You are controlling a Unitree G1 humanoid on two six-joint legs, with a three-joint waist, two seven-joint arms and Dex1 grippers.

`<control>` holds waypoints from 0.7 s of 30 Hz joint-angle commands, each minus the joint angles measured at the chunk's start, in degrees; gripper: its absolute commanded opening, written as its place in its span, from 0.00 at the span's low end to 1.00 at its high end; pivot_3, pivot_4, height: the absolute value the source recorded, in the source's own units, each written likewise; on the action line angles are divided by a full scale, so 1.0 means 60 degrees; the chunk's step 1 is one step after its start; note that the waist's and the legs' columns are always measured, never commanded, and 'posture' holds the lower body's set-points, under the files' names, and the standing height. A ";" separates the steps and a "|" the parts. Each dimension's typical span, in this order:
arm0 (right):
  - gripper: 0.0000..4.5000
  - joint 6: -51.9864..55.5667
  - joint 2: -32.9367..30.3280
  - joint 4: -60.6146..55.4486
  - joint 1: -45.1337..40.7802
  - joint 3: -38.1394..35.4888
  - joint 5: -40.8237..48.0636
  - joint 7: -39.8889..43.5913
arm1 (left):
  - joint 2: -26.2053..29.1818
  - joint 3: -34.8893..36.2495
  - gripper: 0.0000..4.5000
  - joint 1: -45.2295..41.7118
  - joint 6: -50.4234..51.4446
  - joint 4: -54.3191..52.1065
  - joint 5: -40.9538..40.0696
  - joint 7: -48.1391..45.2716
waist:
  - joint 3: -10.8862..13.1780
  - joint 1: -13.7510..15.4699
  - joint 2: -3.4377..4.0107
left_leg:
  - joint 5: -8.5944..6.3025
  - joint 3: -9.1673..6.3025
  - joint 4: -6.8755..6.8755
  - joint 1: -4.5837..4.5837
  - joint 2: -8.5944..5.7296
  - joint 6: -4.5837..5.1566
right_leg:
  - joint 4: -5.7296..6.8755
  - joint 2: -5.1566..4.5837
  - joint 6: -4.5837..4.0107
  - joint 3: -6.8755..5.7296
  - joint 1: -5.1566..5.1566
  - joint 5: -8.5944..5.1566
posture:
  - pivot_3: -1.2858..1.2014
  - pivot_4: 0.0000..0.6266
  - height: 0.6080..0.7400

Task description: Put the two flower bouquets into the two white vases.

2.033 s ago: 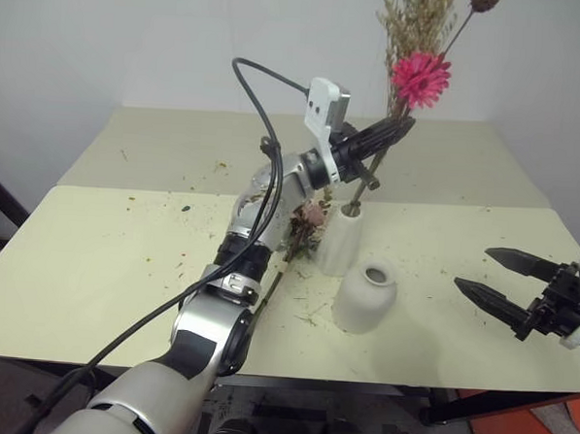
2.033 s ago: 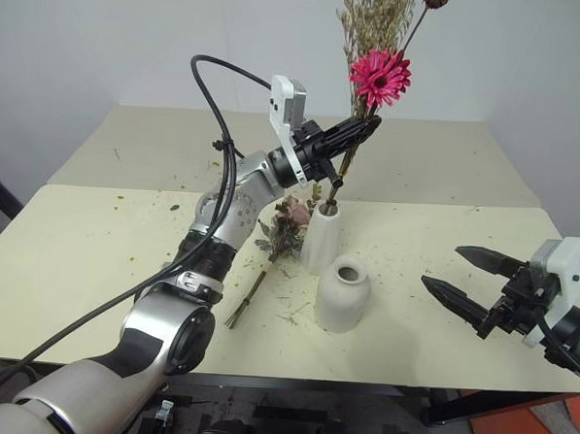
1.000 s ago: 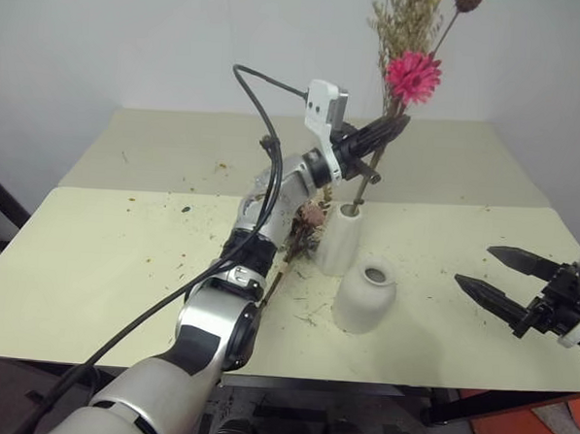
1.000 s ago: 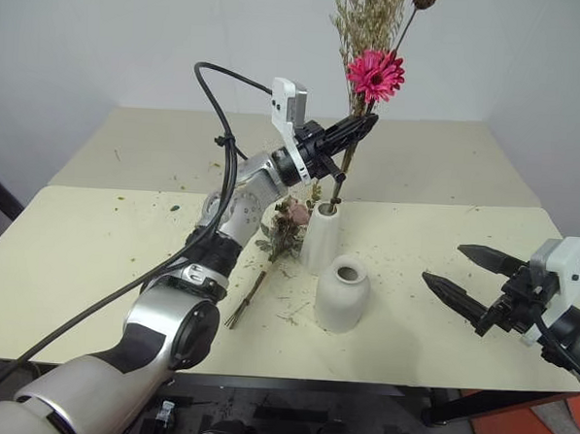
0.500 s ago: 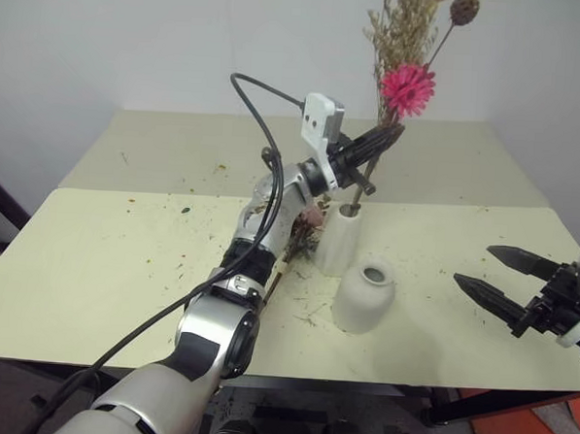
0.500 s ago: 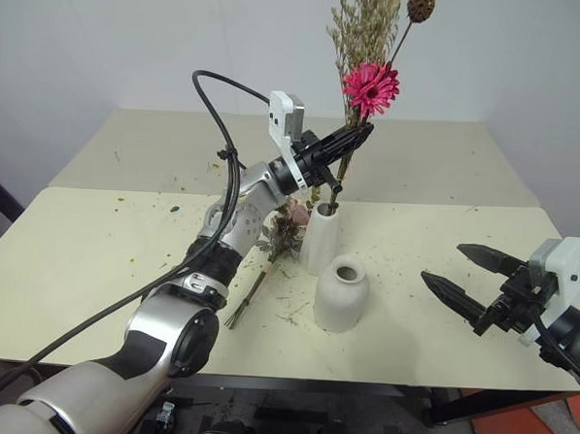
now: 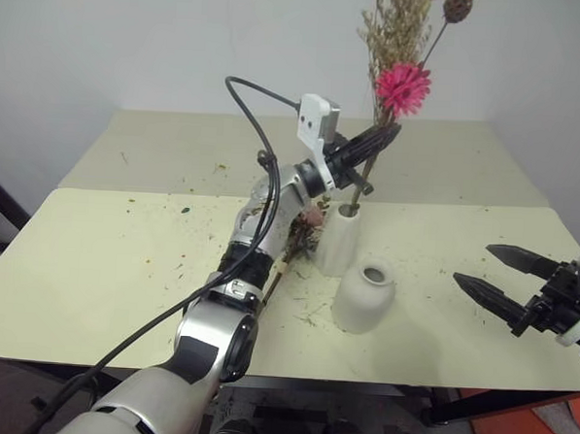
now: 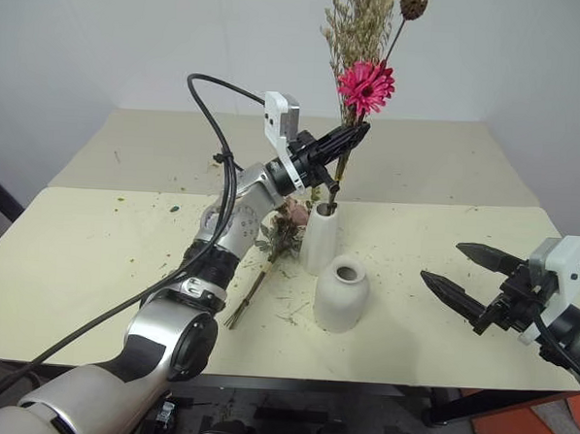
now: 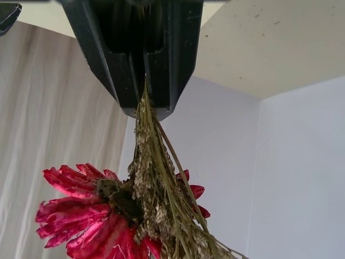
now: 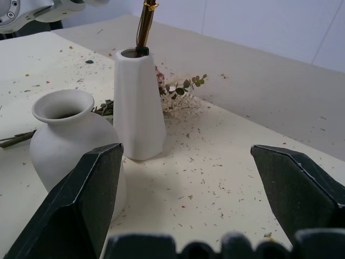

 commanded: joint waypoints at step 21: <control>1.00 -0.0091 -0.0125 0.0022 -0.0337 -0.0014 -0.0006 0.0092 | 0.0087 -0.0020 0.00 0.0373 0.0156 -0.0602 -0.0186 0.0141 | -0.0008 0.0007 0.0014 | 0.0000 0.0000 0.0000 -0.0007 0.0000 0.0000 | -0.0001 0.0000 0.0000 0.0000 -0.0005 0.0000 | 0.52 0.24 1.00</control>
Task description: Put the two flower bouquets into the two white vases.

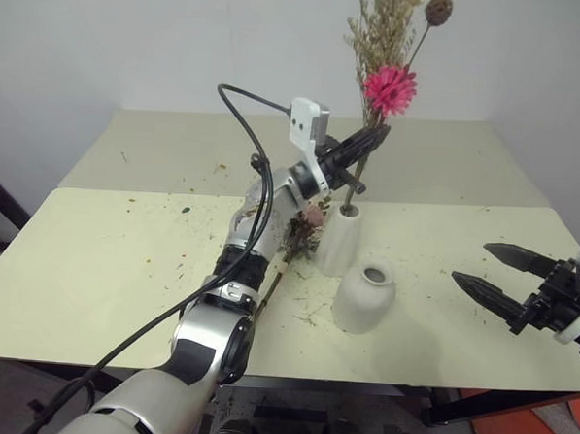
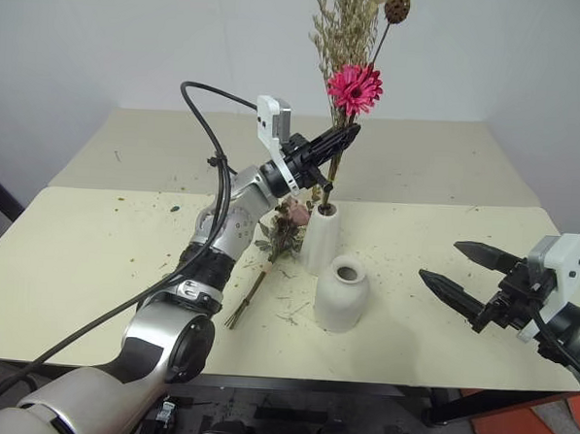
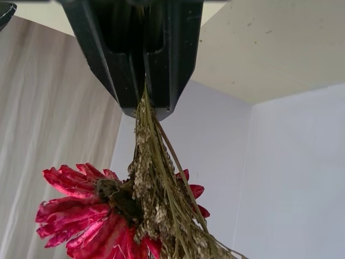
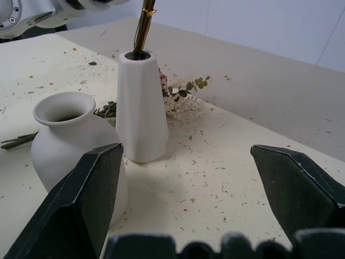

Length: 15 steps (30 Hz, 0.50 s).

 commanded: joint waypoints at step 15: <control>1.00 -0.0153 -0.0031 -0.0142 -0.0242 0.0085 -0.0074 -0.0174 | 0.0226 -0.0588 0.00 0.0541 0.0529 -0.0620 0.0193 -0.0259 | -0.0014 -0.0004 0.0023 | 0.0000 0.0000 0.0000 -0.0001 0.0000 0.0000 | 0.0000 0.0001 0.0000 0.0000 -0.0001 0.0000 | 0.52 0.24 1.00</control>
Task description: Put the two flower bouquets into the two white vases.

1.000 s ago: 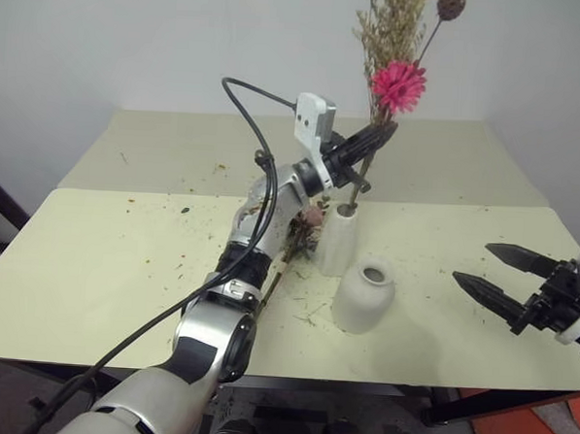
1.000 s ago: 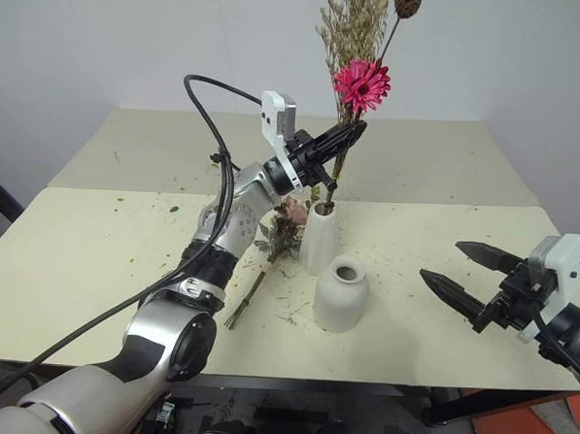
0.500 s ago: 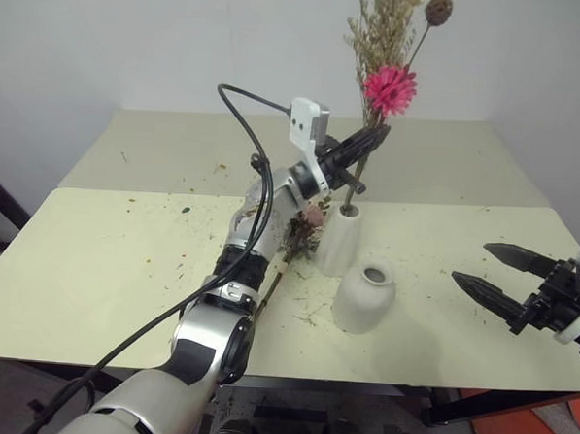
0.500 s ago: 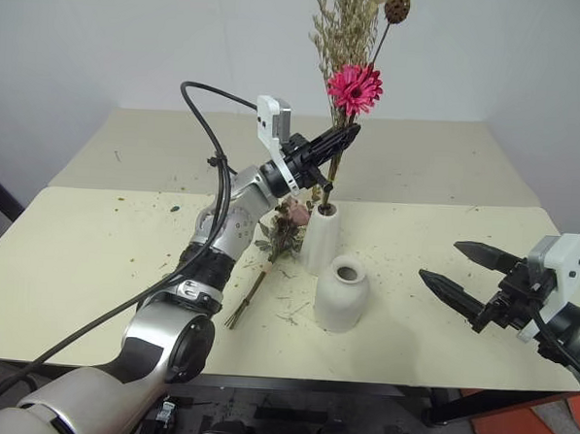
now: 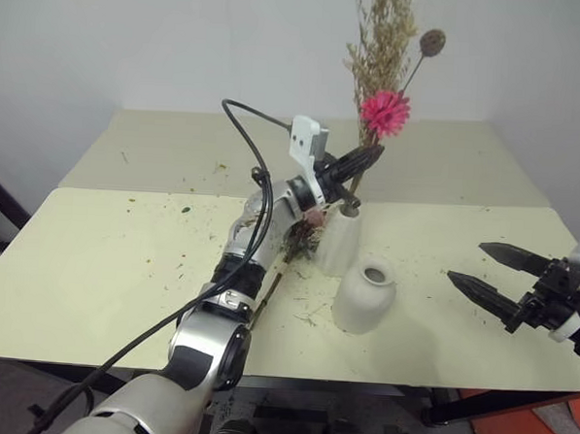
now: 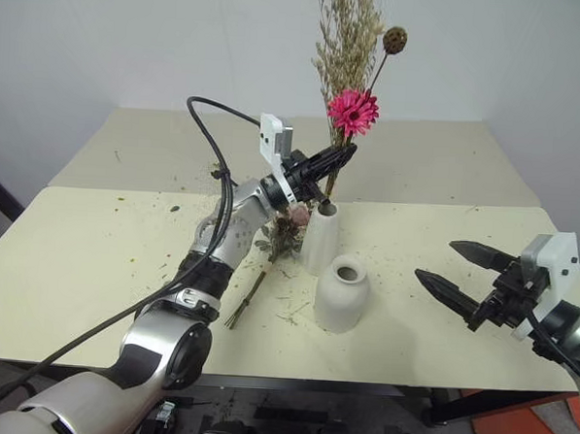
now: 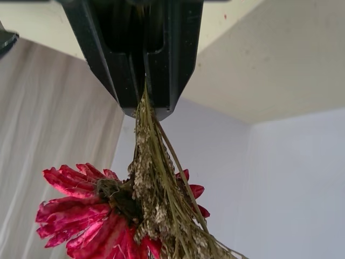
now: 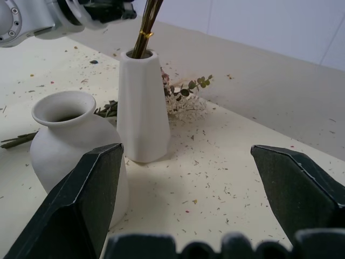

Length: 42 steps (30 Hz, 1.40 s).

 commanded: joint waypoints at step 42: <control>1.00 -0.0010 -0.0678 0.0348 -0.0397 0.0015 -0.0034 0.0743 | 0.6467 -0.2157 0.98 0.2430 0.9992 -0.7228 -0.1601 -0.0001 | -0.0026 -0.0015 0.0045 | -0.0001 -0.0003 -0.0004 0.0007 0.0004 0.0002 | 0.0005 0.0002 -0.0001 0.0005 -0.0004 -0.0001 | 0.52 0.24 1.00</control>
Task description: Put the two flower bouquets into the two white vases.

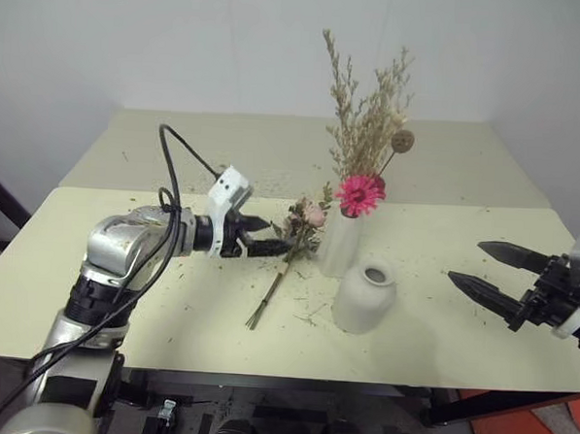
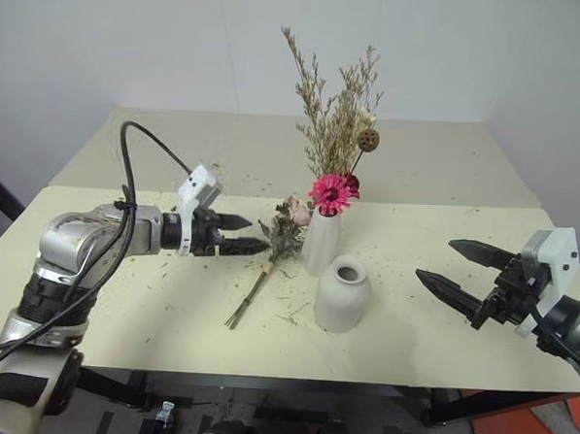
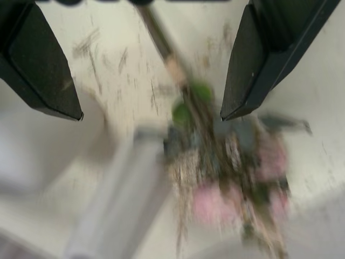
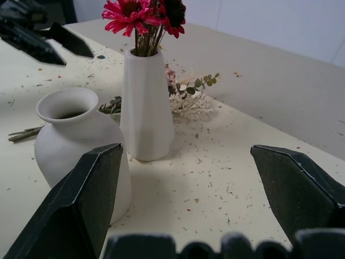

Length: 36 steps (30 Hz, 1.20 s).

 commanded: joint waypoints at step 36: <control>1.00 -0.0167 -0.0742 0.0157 -0.0520 0.0085 -0.0087 0.0992 | -0.2521 0.0666 0.04 -0.2729 -0.1035 0.4443 0.3478 0.3812 | 0.0011 -0.0003 -0.0019 | 0.0001 0.0001 0.0001 -0.0018 -0.0003 -0.0002 | 0.0000 -0.0005 0.0002 0.0000 -0.0017 0.0000 | 0.52 0.24 1.00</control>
